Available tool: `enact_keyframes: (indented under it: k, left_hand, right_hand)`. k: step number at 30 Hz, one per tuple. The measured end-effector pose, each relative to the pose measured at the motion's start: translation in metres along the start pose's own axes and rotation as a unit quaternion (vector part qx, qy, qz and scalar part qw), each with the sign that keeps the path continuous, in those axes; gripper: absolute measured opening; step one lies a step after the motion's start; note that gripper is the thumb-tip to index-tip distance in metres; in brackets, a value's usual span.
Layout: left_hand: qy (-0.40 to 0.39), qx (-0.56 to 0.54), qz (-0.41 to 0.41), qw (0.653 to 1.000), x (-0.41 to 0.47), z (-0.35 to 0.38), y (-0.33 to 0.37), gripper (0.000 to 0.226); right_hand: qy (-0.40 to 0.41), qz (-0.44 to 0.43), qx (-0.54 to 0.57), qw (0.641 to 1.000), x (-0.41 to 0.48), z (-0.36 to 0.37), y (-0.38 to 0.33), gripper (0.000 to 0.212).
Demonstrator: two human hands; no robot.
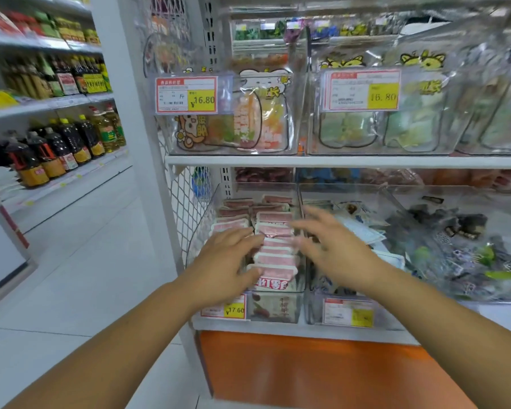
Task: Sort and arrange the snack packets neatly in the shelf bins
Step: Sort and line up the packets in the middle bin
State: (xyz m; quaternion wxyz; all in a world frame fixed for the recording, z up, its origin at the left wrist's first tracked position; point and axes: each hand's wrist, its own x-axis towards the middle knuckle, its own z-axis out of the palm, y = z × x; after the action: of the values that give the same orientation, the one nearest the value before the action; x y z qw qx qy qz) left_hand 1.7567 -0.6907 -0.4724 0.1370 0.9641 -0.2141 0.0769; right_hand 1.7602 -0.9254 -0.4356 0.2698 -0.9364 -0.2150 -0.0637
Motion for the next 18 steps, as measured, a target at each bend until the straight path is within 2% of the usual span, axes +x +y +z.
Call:
enact_keyframes:
  k: [3, 7, 11, 13, 18]
  left_hand:
    - [0.005, -0.066, 0.016, 0.998, 0.014, -0.007, 0.021, 0.054]
    - [0.018, -0.100, 0.045, 0.994, 0.037, -0.003, 0.050, 0.048]
    - [-0.003, -0.056, 0.089, 0.994, 0.064, 0.011, 0.074, 0.056]
    - [-0.005, -0.040, 0.091, 0.995, 0.077, 0.016, 0.079, 0.058]
    - [-0.022, -0.107, 0.094, 0.990, 0.094, 0.017, 0.079, 0.034]
  right_hand:
    - [0.083, 0.053, 0.017, 0.995, -0.013, -0.029, 0.026, 0.036]
    - [0.029, 0.149, 0.016, 0.988, -0.033, -0.044, 0.070, 0.045]
    - [-0.045, 0.116, -0.046, 0.991, -0.036, -0.043, 0.090, 0.063]
    - [-0.045, 0.103, -0.056, 0.992, -0.033, -0.039, 0.094, 0.069]
    - [-0.055, 0.097, -0.068, 0.991, -0.018, -0.029, 0.102, 0.075]
